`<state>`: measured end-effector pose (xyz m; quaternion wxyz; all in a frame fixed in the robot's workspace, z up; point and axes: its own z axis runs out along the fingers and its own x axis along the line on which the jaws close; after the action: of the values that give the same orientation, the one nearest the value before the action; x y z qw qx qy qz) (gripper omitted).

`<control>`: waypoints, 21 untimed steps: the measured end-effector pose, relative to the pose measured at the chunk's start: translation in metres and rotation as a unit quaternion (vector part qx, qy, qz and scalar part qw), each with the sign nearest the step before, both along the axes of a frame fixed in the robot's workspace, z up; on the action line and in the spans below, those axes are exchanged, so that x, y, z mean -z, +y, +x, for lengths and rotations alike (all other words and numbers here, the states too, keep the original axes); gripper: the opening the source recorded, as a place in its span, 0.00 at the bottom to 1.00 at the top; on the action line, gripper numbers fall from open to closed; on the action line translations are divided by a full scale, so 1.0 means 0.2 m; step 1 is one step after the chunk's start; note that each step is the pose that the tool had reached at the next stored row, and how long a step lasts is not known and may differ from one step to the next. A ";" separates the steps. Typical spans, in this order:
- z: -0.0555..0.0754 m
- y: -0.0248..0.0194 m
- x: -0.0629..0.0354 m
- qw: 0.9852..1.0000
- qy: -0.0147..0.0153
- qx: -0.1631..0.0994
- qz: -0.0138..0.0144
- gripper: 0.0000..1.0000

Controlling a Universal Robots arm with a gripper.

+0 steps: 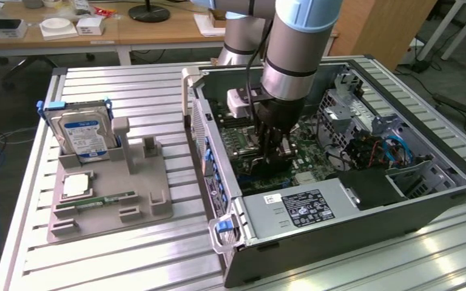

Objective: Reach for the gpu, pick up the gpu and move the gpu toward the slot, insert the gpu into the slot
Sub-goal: 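Insert the gpu into the slot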

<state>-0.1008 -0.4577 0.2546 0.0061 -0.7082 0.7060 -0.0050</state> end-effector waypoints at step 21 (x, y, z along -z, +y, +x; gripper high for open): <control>0.00 0.000 -0.072 1.000 -0.004 0.000 0.000 0.10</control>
<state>-0.1009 -0.4578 0.2690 0.0090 -0.7081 0.7060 -0.0079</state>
